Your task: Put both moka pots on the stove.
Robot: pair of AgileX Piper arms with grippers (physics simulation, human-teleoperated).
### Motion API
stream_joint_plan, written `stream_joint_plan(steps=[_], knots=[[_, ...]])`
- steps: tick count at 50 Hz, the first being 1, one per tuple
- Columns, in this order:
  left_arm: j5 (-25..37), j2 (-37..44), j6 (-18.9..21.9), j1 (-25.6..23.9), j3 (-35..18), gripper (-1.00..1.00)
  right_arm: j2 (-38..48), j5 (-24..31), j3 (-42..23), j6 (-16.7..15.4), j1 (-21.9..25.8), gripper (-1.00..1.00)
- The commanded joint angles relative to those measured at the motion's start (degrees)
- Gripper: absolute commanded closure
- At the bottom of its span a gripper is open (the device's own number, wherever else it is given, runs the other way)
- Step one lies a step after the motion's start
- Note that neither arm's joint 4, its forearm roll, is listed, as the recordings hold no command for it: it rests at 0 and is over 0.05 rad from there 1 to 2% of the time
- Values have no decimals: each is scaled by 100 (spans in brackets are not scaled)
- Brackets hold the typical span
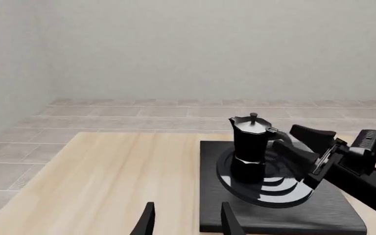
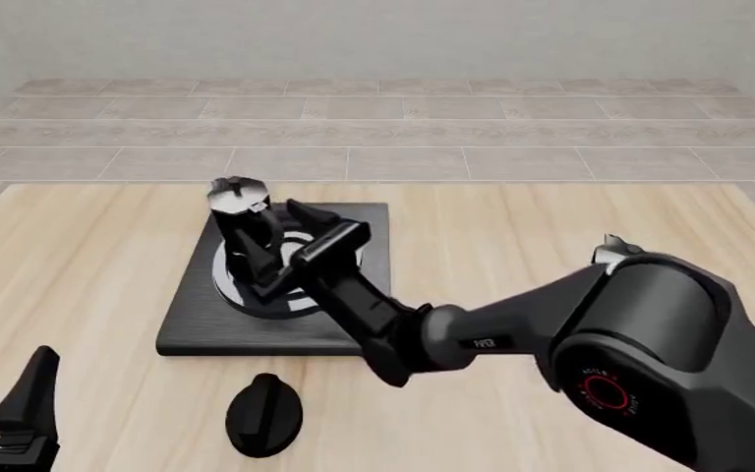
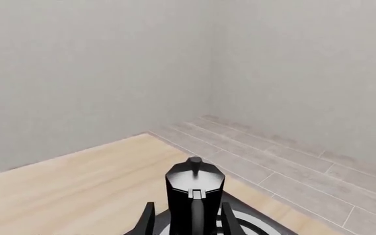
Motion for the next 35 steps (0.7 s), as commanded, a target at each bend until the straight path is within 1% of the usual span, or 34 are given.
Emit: stream_joint_plan(steps=[1,10,17,18,20,25,32,34,35], knots=[[-3,-2,6,-2,1,-100,-356,-157,480,-46,12,-100],[-2,-3,9,0,2,-100,-809,-147,901,-88,-16,-100],[-28,-3,-4,15,2,-100,-1451,-254,1551,-112,-79,-100],[-30,-2,-8,15,1,-100,-1526,-243,1609,-49,-158,-100],[-39,-1,-20,17,-2,-100,-1741,-285,1819,-105,-164,-100],[-42,-1,-38,13,-25,-100,-2149,-195,2137,-73,-302,-100],[-39,-4,-77,32,-78,-100,-2815,-33,2677,-150,-380,-100],[-41,-4,-73,35,-88,-100,-3041,44,2826,-126,-437,-100],[-39,-5,-72,38,-98,-100,-3127,77,2891,-185,-427,-100]])
